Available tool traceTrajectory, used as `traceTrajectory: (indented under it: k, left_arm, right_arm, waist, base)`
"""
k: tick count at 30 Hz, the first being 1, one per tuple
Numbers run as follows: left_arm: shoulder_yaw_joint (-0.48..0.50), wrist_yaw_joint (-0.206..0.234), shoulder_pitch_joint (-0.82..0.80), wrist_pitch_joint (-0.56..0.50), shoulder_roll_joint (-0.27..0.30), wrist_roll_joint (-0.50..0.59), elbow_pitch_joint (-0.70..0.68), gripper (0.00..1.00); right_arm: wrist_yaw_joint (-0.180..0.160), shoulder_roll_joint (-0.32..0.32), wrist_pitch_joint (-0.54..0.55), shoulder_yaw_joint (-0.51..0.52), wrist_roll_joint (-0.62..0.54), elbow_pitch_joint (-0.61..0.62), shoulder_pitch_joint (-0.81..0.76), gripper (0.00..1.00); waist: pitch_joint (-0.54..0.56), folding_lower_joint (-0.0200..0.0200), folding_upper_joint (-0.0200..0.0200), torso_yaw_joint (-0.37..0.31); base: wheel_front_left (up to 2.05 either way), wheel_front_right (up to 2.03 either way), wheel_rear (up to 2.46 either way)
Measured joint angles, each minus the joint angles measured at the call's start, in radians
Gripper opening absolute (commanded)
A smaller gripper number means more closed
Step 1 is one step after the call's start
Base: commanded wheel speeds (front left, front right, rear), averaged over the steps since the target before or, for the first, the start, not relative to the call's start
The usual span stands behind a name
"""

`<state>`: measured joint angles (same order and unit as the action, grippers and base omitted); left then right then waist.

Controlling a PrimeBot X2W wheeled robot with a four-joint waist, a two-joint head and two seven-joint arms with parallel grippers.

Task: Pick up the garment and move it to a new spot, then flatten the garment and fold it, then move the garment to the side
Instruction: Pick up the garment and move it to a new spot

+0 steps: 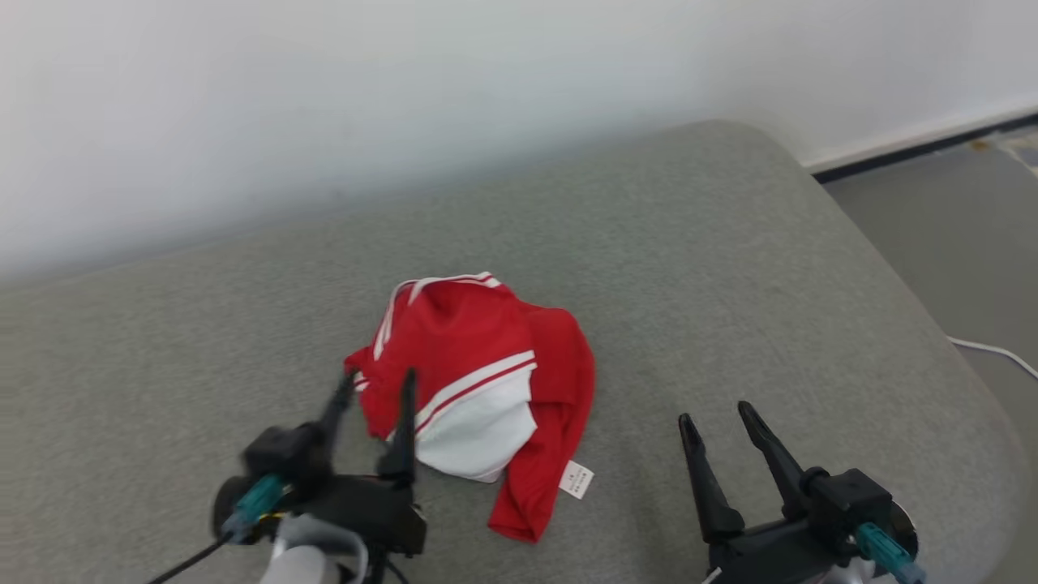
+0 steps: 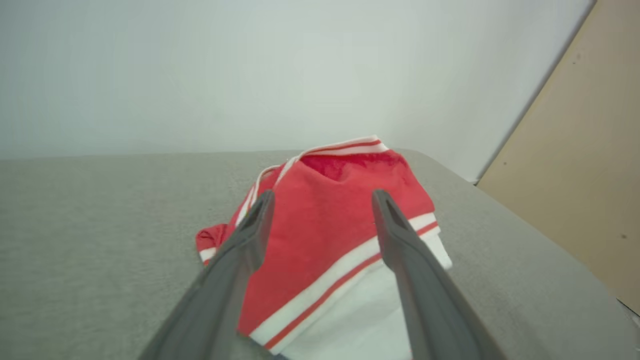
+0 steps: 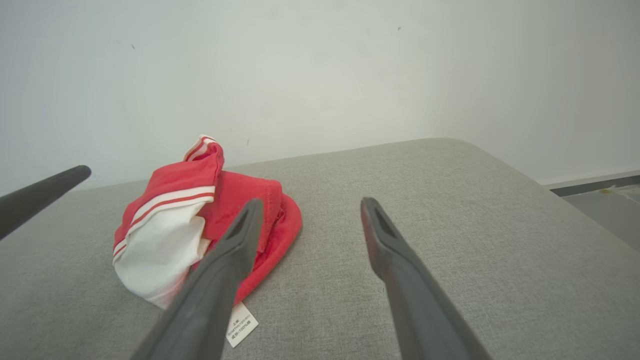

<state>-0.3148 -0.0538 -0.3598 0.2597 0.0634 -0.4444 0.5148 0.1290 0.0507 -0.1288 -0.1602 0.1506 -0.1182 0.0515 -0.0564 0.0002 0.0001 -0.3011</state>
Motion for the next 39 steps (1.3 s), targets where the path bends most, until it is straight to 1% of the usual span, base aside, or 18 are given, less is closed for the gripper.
traceTrajectory:
  k: [4, 6, 10, 13, 14, 17, 20, 24, 27, 32, 39]
  left_arm:
    - [0.11, 0.04, 0.132, 0.003, 0.005, 0.084, -0.207, 1.0]
    - [0.156, 0.052, 0.223, 0.003, 0.005, 0.121, -0.281, 1.0]
    - [0.229, 0.052, 0.355, 0.003, 0.007, 0.191, -0.391, 1.0]
    - [0.273, 0.028, 0.425, 0.003, 0.006, 0.225, -0.44, 1.0]
    - [0.287, 0.021, 0.447, 0.003, 0.006, 0.235, -0.449, 1.0]
    - [0.316, 0.018, 0.511, 0.003, 0.003, 0.267, -0.456, 1.0]
    - [0.353, 0.011, 0.551, 0.003, 0.005, 0.285, -0.454, 1.0]
    - [0.383, -0.009, 0.605, 0.003, 0.008, 0.295, -0.417, 1.0]
    - [0.387, -0.026, 0.622, 0.003, 0.009, 0.299, -0.379, 1.0]
    - [0.391, -0.039, 0.625, 0.003, 0.008, 0.305, -0.354, 1.0]
    - [0.389, -0.052, 0.617, 0.003, 0.006, 0.313, -0.34, 1.0]
  right_arm:
    - [0.0, 0.002, -0.032, 0.03, 0.005, -0.03, -0.016, 1.0]
    - [0.0, 0.007, -0.045, 0.037, 0.008, -0.045, -0.017, 1.0]
    - [0.0, 0.02, -0.067, 0.039, 0.009, -0.07, -0.032, 1.0]
    - [0.0, 0.035, -0.081, 0.038, 0.016, -0.09, -0.04, 1.0]
    - [0.0, 0.037, -0.083, 0.036, 0.018, -0.095, -0.043, 1.0]
    - [0.0, 0.058, -0.093, 0.021, 0.021, -0.117, -0.054, 1.0]
    - [0.0, 0.065, -0.105, 0.025, 0.027, -0.131, -0.059, 1.0]
    - [0.0, 0.066, -0.115, 0.046, 0.037, -0.157, -0.077, 1.0]
    - [0.0, 0.061, -0.109, 0.07, 0.043, -0.188, -0.094, 1.0]
    - [0.0, 0.05, -0.095, 0.087, 0.036, -0.202, -0.104, 1.0]
    - [0.0, 0.037, -0.086, 0.086, 0.024, -0.203, -0.102, 1.0]
  waist:
    - [0.017, -0.0002, -0.0001, 0.053]
    - [0.032, -0.0001, 0.0, 0.084]
    - [0.066, -0.0003, -0.0001, 0.147]
    - [0.091, -0.0003, -0.0001, 0.19]
    - [0.1, -0.0003, -0.0001, 0.203]
    - [0.123, -0.0003, -0.0001, 0.238]
    - [0.143, -0.0004, -0.0001, 0.267]
    - [0.163, -0.0003, -0.0001, 0.299]
    - [0.174, -0.0004, -0.0001, 0.318]
    - [0.184, -0.0003, -0.0002, 0.334]
    - [0.184, -0.0004, -0.0001, 0.327]
  base:
    - [0.0, 0.0, 0.0]
    - [0.0, 0.0, 0.0]
    - [0.0, 0.0, 0.0]
    - [0.0, 0.0, 0.0]
    - [0.0, 0.0, 0.0]
    - [0.0, 0.0, 0.0]
    - [0.0, 0.0, 0.0]
    - [0.0, 0.0, 0.0]
    - [0.0, 0.0, 0.0]
    - [0.0, 0.0, 0.0]
    - [0.0, 0.0, 0.0]
